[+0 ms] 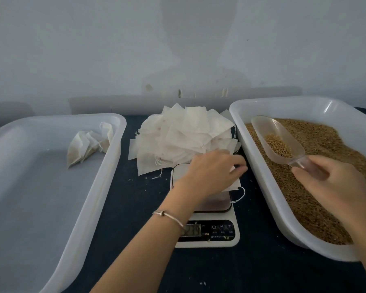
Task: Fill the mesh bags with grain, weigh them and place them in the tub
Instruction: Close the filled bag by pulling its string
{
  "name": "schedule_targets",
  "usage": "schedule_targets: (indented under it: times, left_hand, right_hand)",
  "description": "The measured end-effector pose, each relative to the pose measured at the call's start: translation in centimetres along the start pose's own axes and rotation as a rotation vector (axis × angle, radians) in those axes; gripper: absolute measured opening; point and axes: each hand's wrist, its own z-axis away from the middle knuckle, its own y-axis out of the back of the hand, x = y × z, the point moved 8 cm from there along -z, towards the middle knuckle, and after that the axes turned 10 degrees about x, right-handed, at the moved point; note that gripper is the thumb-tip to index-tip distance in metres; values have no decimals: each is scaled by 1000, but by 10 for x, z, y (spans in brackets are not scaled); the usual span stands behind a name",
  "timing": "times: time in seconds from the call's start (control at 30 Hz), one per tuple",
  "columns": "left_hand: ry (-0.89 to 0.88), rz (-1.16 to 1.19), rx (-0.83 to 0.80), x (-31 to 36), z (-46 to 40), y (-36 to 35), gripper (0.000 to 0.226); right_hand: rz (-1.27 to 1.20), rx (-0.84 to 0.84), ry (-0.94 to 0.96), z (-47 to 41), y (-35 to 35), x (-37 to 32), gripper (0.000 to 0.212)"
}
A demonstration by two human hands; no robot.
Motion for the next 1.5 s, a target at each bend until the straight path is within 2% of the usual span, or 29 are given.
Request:
schedule_targets:
  times: [0.07, 0.13, 0.27, 0.33, 0.43, 0.53, 0.67, 0.77, 1.0, 1.23, 1.5]
  left_hand:
    - [1, -135, -58, 2, -7, -6, 40]
    - [52, -130, -26, -4, -9, -3, 37]
    - [242, 75, 183, -34, 1, 27, 33]
    - [352, 180, 242, -55, 11, 43, 29]
    - [460, 345, 202, -77, 25, 52, 13]
    - [506, 436, 149, -83, 32, 49, 17]
    - [515, 505, 128, -79, 34, 41, 11]
    - [497, 497, 123, -77, 34, 39, 8]
    - [500, 500, 178, -76, 38, 42, 11]
    - [516, 539, 190, -76, 40, 40, 12]
    - [525, 562, 185, -77, 40, 39, 13]
  right_hand:
    - [-14, 1, 22, 0, 2, -5, 13]
    - [-23, -3, 82, 1, 5, -16, 12]
    - [34, -128, 229, -2, 16, -48, 17]
    - [122, -228, 294, -6, 23, -63, 26]
    - [264, -333, 379, -12, 28, -86, 41]
    - [308, -411, 424, -16, 25, -106, 46]
    - [341, -498, 474, -16, 16, -121, 39]
    - [360, -502, 498, -18, 13, -125, 35]
    - [436, -508, 579, -22, 7, -125, 50]
    - [491, -458, 659, -27, 4, -134, 52]
    - [538, -440, 639, -31, 7, -144, 36]
